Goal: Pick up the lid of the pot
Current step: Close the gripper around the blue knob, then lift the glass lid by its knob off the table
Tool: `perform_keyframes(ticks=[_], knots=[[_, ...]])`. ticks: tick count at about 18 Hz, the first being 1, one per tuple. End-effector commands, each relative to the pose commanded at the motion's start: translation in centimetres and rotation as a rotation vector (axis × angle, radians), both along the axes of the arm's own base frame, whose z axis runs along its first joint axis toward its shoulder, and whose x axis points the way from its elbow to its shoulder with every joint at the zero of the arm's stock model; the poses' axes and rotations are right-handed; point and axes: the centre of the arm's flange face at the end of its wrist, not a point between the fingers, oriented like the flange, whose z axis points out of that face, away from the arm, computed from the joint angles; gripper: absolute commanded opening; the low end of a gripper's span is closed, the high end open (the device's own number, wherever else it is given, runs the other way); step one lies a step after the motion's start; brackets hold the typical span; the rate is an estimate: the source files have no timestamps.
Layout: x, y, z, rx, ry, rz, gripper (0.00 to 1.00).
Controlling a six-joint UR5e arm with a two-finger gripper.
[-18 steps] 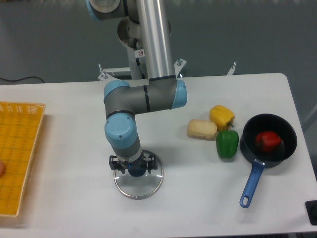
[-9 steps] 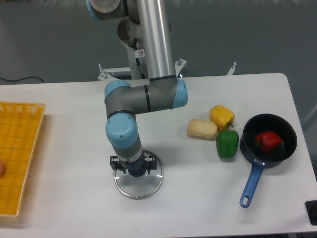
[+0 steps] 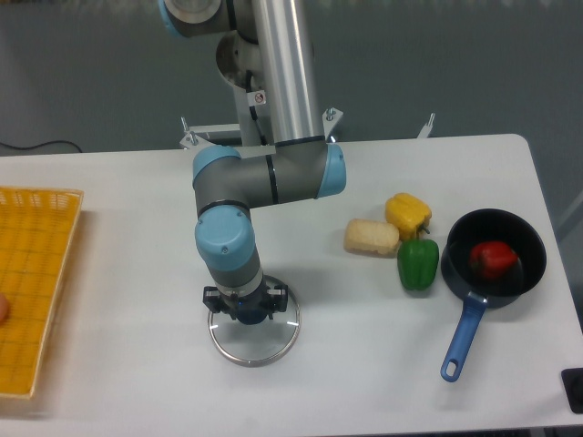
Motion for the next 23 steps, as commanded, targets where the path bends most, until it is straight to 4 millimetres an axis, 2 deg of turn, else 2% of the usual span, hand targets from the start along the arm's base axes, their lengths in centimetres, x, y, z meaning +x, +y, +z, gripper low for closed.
perform_keyframes(ticks=[7, 11, 16, 21, 23], knots=[[0.0, -0.1, 0.5, 0.001, 0.007, -0.004, 0.59], [0.0, -0.4, 2.6, 0.02, 0.023, -0.01, 0.59], [-0.8, -1.3, 3.5, 0.0, 0.017, -0.025, 0.59], [-2.1, -3.4, 6.3, -0.017, 0.0, -0.078, 0.59], [-2.6, -4.2, 6.8, -0.035, -0.016, -0.096, 0.59]])
